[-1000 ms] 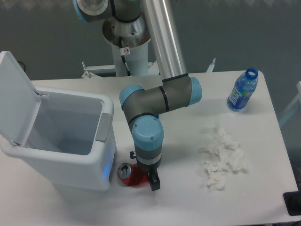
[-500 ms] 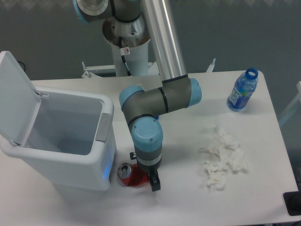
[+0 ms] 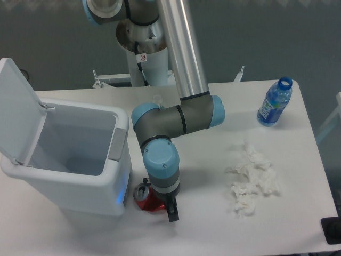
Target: Pick up the cans
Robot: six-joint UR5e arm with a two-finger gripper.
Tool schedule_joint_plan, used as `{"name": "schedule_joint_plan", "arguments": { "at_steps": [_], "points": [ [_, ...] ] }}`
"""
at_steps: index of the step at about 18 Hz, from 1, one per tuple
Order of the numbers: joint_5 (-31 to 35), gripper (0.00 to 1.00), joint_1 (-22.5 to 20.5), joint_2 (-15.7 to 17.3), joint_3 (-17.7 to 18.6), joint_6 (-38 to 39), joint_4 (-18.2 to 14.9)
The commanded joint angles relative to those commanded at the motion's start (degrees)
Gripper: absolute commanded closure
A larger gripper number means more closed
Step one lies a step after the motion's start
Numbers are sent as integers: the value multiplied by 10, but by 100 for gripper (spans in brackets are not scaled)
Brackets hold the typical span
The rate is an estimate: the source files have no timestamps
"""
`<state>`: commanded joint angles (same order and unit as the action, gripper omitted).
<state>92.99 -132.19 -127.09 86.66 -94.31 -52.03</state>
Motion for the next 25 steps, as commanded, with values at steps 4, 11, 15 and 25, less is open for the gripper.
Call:
{"name": "schedule_joint_plan", "arguments": {
  "at_steps": [4,11,15,25],
  "points": [
    [0,4,0,4,4,-8,0],
    [-10,4,-17,25,-9,-7,-1],
    [-39,3,-23,26,-32,7,2],
    [-69,0,-18,4,-62,173,19]
  ]
}}
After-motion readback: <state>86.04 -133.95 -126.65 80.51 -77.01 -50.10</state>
